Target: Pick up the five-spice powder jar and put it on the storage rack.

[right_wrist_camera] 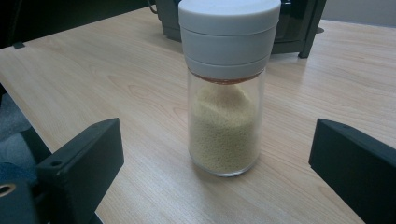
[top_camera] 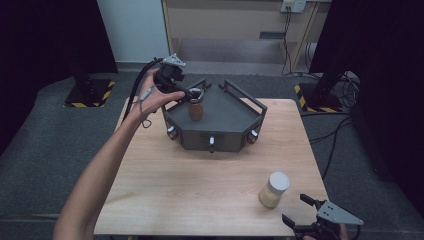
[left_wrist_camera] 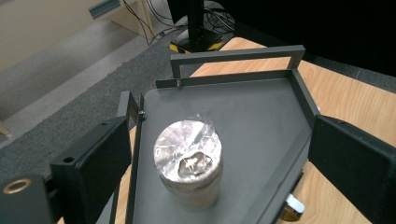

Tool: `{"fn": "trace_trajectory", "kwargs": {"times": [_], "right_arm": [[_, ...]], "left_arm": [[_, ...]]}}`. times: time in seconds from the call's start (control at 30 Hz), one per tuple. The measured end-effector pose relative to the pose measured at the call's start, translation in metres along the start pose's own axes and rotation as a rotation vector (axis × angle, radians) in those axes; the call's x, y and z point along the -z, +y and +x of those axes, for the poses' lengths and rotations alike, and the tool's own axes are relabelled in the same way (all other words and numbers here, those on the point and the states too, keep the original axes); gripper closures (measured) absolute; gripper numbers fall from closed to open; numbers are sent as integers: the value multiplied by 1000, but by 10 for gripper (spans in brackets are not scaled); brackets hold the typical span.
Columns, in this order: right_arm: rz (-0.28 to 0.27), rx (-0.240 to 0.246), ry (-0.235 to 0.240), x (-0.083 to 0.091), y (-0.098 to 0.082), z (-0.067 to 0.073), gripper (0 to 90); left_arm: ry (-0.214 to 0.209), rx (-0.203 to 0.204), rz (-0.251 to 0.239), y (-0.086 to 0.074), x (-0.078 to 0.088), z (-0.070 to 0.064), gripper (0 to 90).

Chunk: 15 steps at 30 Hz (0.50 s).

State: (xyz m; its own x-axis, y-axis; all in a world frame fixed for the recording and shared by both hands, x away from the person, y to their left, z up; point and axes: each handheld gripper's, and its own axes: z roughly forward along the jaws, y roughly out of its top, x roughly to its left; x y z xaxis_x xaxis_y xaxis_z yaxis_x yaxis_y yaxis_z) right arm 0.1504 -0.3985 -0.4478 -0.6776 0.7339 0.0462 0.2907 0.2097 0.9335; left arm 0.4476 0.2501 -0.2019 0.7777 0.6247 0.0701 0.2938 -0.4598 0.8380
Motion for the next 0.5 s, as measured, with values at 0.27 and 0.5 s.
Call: {"fn": "trace_trajectory", "kwargs": {"times": [0.27,0.5], "right_arm": [[2,1,-2,0,0,0,38],[3,-2,-3,0,0,0,38]], "left_arm": [[-14,-31,-35,-5,24,-9,52],[-42,-73,-70,-20,37,-20,53]]}}
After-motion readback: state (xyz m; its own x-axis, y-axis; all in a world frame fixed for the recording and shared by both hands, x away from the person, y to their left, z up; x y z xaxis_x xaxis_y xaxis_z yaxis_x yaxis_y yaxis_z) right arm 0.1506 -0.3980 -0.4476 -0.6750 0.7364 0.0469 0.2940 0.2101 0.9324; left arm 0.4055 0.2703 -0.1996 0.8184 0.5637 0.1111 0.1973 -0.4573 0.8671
